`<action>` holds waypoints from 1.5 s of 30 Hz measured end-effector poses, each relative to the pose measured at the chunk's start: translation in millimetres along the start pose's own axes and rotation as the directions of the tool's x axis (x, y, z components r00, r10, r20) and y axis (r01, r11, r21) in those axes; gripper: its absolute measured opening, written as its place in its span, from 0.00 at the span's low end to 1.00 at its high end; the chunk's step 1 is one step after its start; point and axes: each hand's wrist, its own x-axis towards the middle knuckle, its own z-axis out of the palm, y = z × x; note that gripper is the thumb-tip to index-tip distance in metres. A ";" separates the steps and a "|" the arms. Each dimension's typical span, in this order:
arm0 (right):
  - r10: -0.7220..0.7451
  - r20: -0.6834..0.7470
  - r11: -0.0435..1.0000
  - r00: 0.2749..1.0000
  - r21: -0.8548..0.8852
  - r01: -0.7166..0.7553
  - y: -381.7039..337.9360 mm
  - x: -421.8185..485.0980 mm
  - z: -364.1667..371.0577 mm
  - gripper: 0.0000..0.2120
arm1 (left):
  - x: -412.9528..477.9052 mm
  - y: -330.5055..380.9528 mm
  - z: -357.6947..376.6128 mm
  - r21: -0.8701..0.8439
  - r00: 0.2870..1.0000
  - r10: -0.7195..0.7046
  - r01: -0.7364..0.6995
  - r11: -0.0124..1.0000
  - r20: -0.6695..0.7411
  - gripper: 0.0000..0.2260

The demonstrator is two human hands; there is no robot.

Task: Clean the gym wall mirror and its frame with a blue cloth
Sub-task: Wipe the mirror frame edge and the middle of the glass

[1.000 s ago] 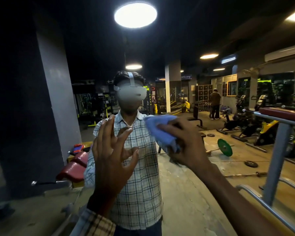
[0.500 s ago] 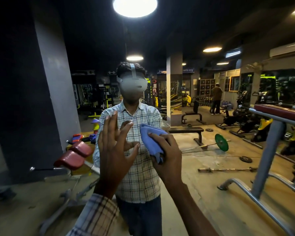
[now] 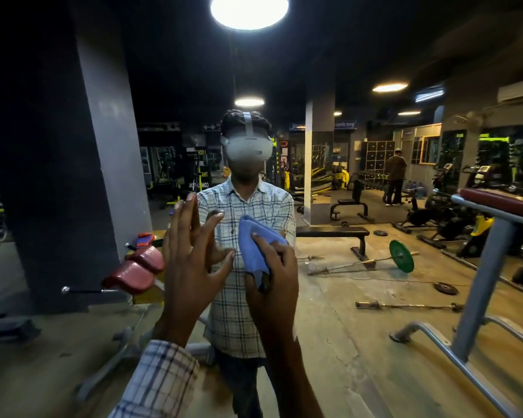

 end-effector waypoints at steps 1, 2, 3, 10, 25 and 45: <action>0.007 0.026 1.000 1.000 0.027 -0.008 0.5 -2.4 -4.4 0.26 | 0.2 1.0 0.5 -0.001 1.000 -0.009 0.009 1.000 0.000 0.36; -0.004 0.049 0.999 0.999 0.046 0.002 3.9 -4.5 -9.9 0.29 | 0.1 1.6 0.8 -0.002 1.000 -0.016 0.016 1.000 0.000 0.35; -0.007 0.044 0.999 0.999 0.042 0.005 8.3 -3.9 -17.0 0.32 | 0.2 1.8 0.8 0.000 1.000 -0.020 0.020 1.000 -0.001 0.35; 0.310 -0.521 0.949 0.795 0.216 -0.229 42.3 37.4 -70.2 0.25 | 1.0 8.7 0.2 0.000 0.998 -0.059 0.059 0.998 0.003 0.35; -0.221 -0.140 0.975 0.965 -0.012 0.222 13.6 94.1 -35.9 0.28 | 3.1 42.6 28.2 -0.014 0.996 -0.086 0.086 0.996 -0.037 0.39; -0.312 -0.055 0.945 0.949 -0.120 0.303 96.5 120.6 -148.6 0.27 | 8.9 101.4 77.0 -0.028 0.997 0.028 -0.030 0.999 -0.077 0.30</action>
